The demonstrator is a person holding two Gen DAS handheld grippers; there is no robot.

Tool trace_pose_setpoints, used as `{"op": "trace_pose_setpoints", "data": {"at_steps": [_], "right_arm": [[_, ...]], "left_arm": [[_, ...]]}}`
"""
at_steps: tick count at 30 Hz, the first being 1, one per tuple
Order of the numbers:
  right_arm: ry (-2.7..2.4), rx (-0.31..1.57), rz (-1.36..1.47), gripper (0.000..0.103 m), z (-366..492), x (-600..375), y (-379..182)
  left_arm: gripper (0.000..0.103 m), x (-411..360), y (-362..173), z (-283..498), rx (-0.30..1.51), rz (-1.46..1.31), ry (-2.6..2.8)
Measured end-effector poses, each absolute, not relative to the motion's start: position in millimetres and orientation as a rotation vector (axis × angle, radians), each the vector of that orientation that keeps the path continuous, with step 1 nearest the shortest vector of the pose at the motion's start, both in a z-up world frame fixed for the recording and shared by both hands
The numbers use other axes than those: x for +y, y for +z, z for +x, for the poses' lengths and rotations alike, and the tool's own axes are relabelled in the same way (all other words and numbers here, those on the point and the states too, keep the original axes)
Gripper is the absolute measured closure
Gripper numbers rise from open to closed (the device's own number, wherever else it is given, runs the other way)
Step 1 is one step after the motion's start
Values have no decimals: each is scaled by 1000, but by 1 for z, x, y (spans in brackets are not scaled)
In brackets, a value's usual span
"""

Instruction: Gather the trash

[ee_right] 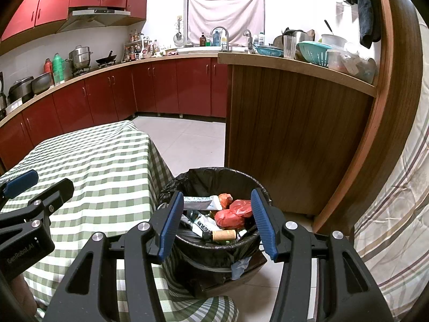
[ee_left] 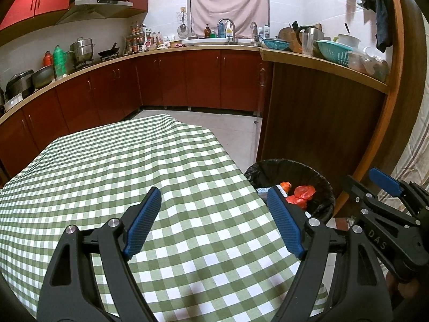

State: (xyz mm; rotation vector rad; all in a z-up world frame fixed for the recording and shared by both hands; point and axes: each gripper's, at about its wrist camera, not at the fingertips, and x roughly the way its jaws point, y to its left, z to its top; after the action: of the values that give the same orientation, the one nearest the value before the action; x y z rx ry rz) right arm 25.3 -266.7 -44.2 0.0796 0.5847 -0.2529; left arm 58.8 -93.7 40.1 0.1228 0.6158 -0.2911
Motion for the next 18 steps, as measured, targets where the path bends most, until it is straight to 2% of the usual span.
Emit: {"op": "trace_pose_setpoints", "data": {"at_steps": [18], "right_arm": [[-253,585,80,51,25,-267,-45]], "left_arm": [[24,-95,38,61,621,119,-287]]}}
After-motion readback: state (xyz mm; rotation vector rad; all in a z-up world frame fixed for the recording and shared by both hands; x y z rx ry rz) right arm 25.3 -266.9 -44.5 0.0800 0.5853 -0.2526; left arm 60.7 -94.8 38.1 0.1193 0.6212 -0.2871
